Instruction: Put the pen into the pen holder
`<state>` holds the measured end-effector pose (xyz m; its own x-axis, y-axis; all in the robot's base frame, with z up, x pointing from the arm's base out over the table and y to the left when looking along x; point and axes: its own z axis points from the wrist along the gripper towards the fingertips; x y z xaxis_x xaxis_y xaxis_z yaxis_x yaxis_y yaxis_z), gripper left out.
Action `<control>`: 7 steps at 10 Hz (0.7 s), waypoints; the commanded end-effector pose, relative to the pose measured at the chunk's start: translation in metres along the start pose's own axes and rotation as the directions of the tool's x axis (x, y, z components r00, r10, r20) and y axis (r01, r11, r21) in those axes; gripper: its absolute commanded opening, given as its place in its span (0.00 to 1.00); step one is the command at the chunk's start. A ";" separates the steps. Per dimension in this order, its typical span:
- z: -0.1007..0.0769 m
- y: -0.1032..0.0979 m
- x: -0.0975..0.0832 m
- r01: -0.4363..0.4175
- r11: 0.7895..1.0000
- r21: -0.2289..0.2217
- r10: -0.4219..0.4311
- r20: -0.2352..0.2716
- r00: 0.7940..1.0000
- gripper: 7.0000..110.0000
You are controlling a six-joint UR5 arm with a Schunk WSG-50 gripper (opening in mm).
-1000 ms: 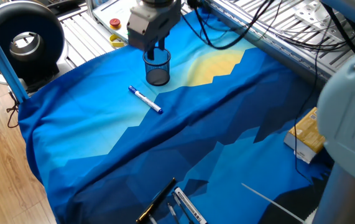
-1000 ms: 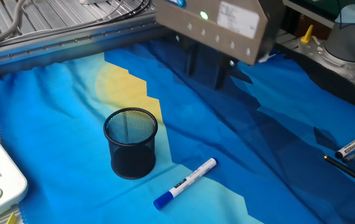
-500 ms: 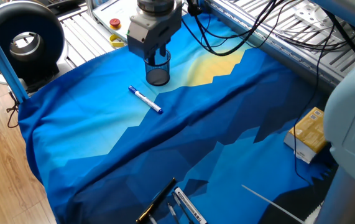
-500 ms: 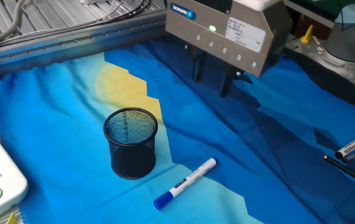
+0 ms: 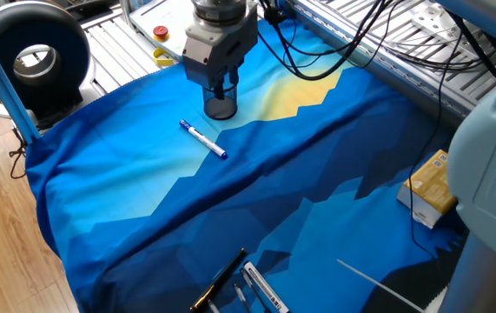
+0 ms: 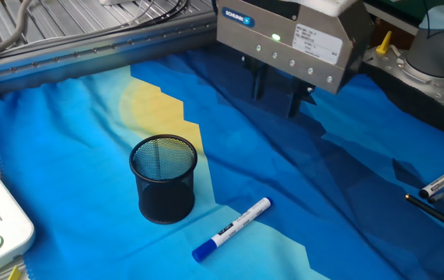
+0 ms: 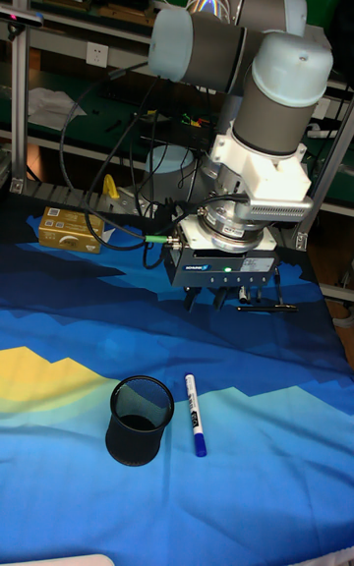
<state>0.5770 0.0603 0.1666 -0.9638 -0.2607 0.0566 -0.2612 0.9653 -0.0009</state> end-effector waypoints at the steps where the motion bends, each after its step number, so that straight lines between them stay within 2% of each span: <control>1: -0.002 0.020 -0.011 -0.050 0.995 -0.083 0.053 0.043 0.998 0.36; 3: -0.003 0.031 -0.017 -0.102 0.986 -0.130 0.110 0.055 0.992 0.36; 7: -0.003 0.028 -0.014 -0.103 0.987 -0.121 0.109 0.046 0.993 0.36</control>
<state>0.5832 0.0874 0.1669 -0.9857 -0.1683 0.0125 -0.1664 0.9815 0.0952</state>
